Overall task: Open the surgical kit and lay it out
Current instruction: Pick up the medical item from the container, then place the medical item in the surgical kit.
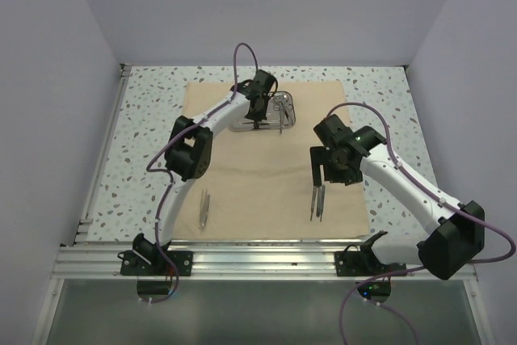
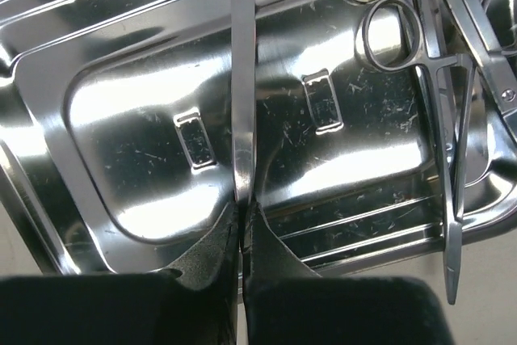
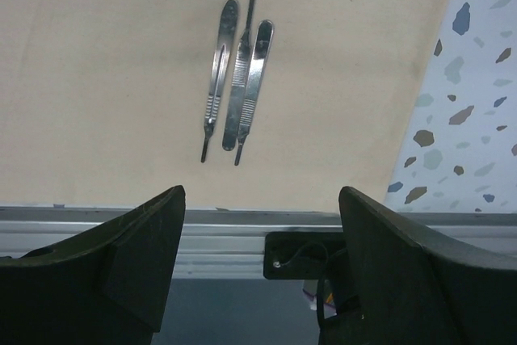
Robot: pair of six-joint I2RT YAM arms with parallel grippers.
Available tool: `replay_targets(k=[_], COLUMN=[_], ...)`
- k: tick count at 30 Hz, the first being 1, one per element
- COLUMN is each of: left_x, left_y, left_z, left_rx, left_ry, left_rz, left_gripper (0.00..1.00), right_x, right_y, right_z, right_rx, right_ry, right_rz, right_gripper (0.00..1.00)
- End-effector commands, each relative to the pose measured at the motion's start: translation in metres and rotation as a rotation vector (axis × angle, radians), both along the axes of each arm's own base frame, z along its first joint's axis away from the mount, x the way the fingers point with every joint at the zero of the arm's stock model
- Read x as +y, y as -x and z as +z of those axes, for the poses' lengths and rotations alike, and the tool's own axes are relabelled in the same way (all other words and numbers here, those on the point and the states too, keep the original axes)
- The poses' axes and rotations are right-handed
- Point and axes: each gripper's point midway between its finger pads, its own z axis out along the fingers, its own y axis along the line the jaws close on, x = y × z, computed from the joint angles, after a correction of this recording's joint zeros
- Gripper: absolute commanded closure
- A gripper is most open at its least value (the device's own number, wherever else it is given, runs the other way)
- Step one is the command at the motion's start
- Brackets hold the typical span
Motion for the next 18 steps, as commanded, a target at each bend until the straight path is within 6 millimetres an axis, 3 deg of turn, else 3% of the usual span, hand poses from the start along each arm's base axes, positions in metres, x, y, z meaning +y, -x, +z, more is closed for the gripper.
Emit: replay_targets(k=[1,3,5,7,8,9,10,11,12,13,14,15,16,17,18], left_x=[0.011,0.016,0.023,0.035,0.041,0.045,0.055,0.062,0.072,0.077,0.085,0.097,0.104,0.110,0.119], left_y=[-0.002,-0.004,-0.002,0.012,0.021,0.029,0.046,0.060,0.082,0.096,0.112,0.140,0.155,0.171,0.199], left_z=[0.049,0.088,0.113,0.137,0.159,0.163,0.146,0.166,0.140,0.136,0.149,0.119,0.113,0.121,0.094], left_rx=[-0.070,-0.133,-0.172,-0.188,-0.215,-0.215,-0.165,-0.192,-0.131,-0.110,-0.131,-0.054,-0.035,-0.045,0.025], left_ry=[-0.010,-0.003,-0.013,-0.019,-0.004,-0.004,-0.029,-0.008,-0.040,-0.037,-0.021,-0.070,-0.081,-0.052,-0.088], left_rz=[-0.005,-0.005,0.005,0.012,0.015,0.015,0.010,0.017,0.010,0.001,0.011,0.006,0.012,0.032,0.024], left_gripper=[1.00,1.00,1.00,1.00,1.00,1.00,1.00,1.00,1.00,1.00,1.00,1.00,1.00,1.00,1.00], right_x=[0.008,0.011,0.016,0.023,0.025,0.028,0.035,0.039,0.044,0.054,0.059,0.067,0.077,0.084,0.090], right_y=[-0.012,-0.015,-0.022,-0.033,-0.038,-0.044,-0.057,-0.063,-0.072,-0.088,-0.097,-0.106,-0.124,-0.134,-0.143], right_z=[0.007,0.005,0.004,0.008,0.010,0.006,0.015,0.017,0.010,0.024,0.028,0.019,0.038,0.040,0.044], right_rx=[-0.037,-0.037,-0.042,-0.066,-0.073,-0.064,-0.093,-0.096,-0.077,-0.122,-0.131,-0.107,-0.157,-0.162,-0.173], right_ry=[-0.035,-0.041,-0.045,-0.059,-0.057,-0.044,-0.057,-0.053,-0.040,-0.061,-0.067,-0.058,-0.084,-0.086,-0.094], right_rz=[-0.012,-0.008,0.005,0.021,0.036,0.046,0.052,0.068,0.077,0.085,0.097,0.106,0.110,0.120,0.127], right_gripper=[0.19,0.19,0.19,0.19,0.19,0.19,0.19,0.19,0.20,0.19,0.19,0.19,0.19,0.19,0.19])
